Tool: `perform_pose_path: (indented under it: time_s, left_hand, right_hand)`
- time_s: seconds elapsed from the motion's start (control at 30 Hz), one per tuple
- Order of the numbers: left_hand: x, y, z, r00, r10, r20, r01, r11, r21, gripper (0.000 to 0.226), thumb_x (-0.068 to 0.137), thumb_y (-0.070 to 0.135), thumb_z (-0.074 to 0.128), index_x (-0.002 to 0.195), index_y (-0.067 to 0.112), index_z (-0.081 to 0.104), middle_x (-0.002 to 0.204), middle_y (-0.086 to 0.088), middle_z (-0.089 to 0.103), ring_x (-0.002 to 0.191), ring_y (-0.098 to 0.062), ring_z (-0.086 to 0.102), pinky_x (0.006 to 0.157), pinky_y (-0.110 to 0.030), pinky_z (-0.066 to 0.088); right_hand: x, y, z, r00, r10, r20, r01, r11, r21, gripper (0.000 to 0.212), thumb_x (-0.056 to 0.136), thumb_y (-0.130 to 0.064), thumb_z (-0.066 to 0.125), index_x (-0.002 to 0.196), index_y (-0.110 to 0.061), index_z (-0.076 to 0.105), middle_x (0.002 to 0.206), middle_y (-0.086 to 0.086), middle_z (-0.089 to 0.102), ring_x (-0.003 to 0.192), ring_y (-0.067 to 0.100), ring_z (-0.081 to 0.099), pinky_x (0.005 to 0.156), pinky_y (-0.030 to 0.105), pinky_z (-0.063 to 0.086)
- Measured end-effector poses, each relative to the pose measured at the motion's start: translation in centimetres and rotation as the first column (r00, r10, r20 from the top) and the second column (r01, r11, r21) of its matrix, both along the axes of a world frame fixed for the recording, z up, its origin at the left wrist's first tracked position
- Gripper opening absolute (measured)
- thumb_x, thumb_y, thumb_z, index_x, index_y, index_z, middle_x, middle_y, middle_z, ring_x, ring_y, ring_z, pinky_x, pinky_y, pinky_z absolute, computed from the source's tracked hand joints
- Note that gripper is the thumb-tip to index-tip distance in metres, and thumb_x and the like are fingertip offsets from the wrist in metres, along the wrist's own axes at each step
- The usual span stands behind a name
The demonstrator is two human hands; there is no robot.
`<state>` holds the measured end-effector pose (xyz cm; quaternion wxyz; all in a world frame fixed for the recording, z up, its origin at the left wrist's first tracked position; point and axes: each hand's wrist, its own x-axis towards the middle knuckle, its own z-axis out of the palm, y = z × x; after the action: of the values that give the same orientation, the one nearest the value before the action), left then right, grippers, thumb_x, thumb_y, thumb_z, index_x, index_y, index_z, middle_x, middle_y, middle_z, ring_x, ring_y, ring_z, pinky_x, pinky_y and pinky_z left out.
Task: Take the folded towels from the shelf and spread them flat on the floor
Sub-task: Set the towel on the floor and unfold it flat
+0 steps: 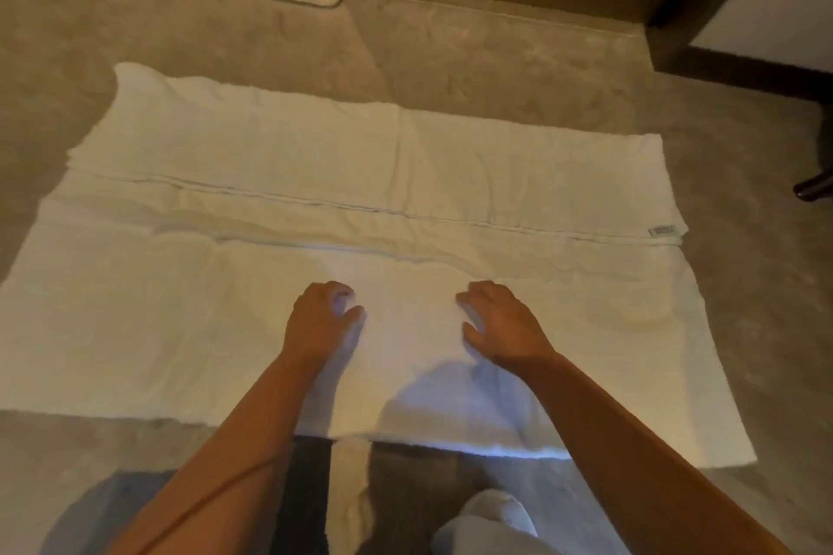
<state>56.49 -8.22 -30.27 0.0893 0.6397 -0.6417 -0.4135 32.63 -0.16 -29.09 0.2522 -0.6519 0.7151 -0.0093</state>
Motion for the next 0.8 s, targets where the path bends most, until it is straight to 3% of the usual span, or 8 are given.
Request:
perform_pose_path:
  time_s: [0.07, 0.13, 0.2, 0.3, 0.47, 0.6, 0.73, 0.8]
  left_hand:
    - [0.4, -1.3, 0.1, 0.998, 0.042, 0.048, -0.037, 0.994, -0.099, 0.043, 0.076, 0.03, 0.07, 0.114, 0.012, 0.062, 0.124, -0.012, 0.055, 0.118, -0.029, 0.05, 0.1, -0.037, 0.039]
    - [0.2, -2.4, -0.2, 0.989, -0.005, 0.151, 0.028, 0.988, -0.153, 0.056, 0.078, 0.032, 0.071, 0.127, 0.014, 0.052, 0.139, -0.012, 0.043, 0.13, -0.03, 0.038, 0.105, -0.041, 0.034]
    - [0.0, -3.6, -0.5, 0.962, -0.064, 0.265, 0.087, 0.993, -0.077, 0.075, 0.08, 0.041, 0.067, 0.142, 0.02, 0.03, 0.156, -0.007, 0.013, 0.143, -0.029, 0.012, 0.112, -0.051, 0.022]
    - [-1.2, -5.2, -0.8, 0.954, -0.048, 0.295, 0.042, 0.999, 0.027, 0.106, 0.067, 0.066, 0.061, 0.147, 0.029, 0.002, 0.157, -0.001, -0.017, 0.143, -0.032, -0.015, 0.109, -0.064, 0.013]
    - [-4.5, -6.2, -2.6, 0.888, 0.275, 0.368, -0.27, 0.961, -0.066, 0.128, 0.053, 0.072, 0.068, 0.147, 0.025, -0.005, 0.157, -0.01, -0.012, 0.142, -0.039, -0.01, 0.1, -0.072, 0.021]
    - [-4.3, -8.8, -4.0, 0.901, 0.261, 0.346, -0.306, 0.948, 0.083, 0.138, 0.045, 0.075, 0.071, 0.144, 0.033, -0.016, 0.154, -0.012, -0.022, 0.139, -0.042, -0.017, 0.104, -0.072, 0.005]
    - [-4.5, -8.9, -4.5, 0.871, 0.222, 0.439, -0.308, 0.942, 0.135, 0.149, 0.037, 0.079, 0.07, 0.136, 0.036, -0.032, 0.145, -0.008, -0.042, 0.133, -0.045, -0.032, 0.092, -0.081, 0.012]
    - [-4.6, -9.1, -4.2, 0.867, 0.204, 0.454, -0.31, 0.935, 0.171, 0.15, 0.038, 0.076, 0.072, 0.135, 0.035, -0.035, 0.143, -0.01, -0.045, 0.13, -0.047, -0.035, 0.094, -0.08, 0.011]
  right_hand:
    - [0.7, -2.6, 0.1, 0.999, 0.052, 0.004, -0.052, 0.998, -0.025, 0.049, 0.09, -0.029, 0.051, 0.137, -0.02, 0.04, 0.148, 0.004, 0.034, 0.136, 0.018, 0.031, 0.107, 0.029, 0.028]
    - [1.1, -4.8, 0.2, 0.998, 0.067, 0.014, -0.066, 0.997, -0.047, 0.05, 0.089, -0.029, 0.052, 0.137, -0.02, 0.04, 0.148, 0.004, 0.035, 0.135, 0.019, 0.031, 0.106, 0.029, 0.029]
    - [1.2, -6.6, 0.4, 0.997, 0.071, 0.029, -0.069, 0.995, -0.067, 0.05, 0.089, -0.029, 0.053, 0.137, -0.02, 0.041, 0.147, 0.004, 0.036, 0.135, 0.019, 0.031, 0.105, 0.029, 0.03]
    - [1.0, -9.1, 0.7, 0.997, 0.06, 0.042, -0.055, 0.994, -0.096, 0.048, 0.09, -0.027, 0.052, 0.136, -0.019, 0.041, 0.147, 0.003, 0.036, 0.136, 0.019, 0.03, 0.107, 0.028, 0.029]
    - [-0.1, -12.6, 0.5, 0.997, 0.078, 0.012, -0.076, 0.99, -0.12, 0.043, 0.091, -0.022, 0.047, 0.134, -0.019, 0.042, 0.143, 0.003, 0.038, 0.131, 0.021, 0.034, 0.102, 0.031, 0.035]
    - [-0.3, -14.6, -0.2, 0.995, 0.094, -0.009, -0.095, 0.988, -0.123, 0.035, 0.09, -0.018, 0.046, 0.125, -0.016, 0.049, 0.134, 0.004, 0.044, 0.122, 0.024, 0.04, 0.093, 0.032, 0.041]
    - [-0.5, -16.1, -1.1, 0.985, 0.131, -0.109, -0.141, 0.985, -0.096, 0.035, 0.089, -0.018, 0.045, 0.124, -0.017, 0.047, 0.131, 0.002, 0.045, 0.118, 0.023, 0.041, 0.086, 0.032, 0.041]
    - [-0.8, -16.6, -1.4, 0.974, 0.157, -0.161, -0.173, 0.981, -0.09, 0.035, 0.089, -0.021, 0.045, 0.124, -0.016, 0.046, 0.13, 0.002, 0.045, 0.115, 0.022, 0.041, 0.084, 0.032, 0.041]
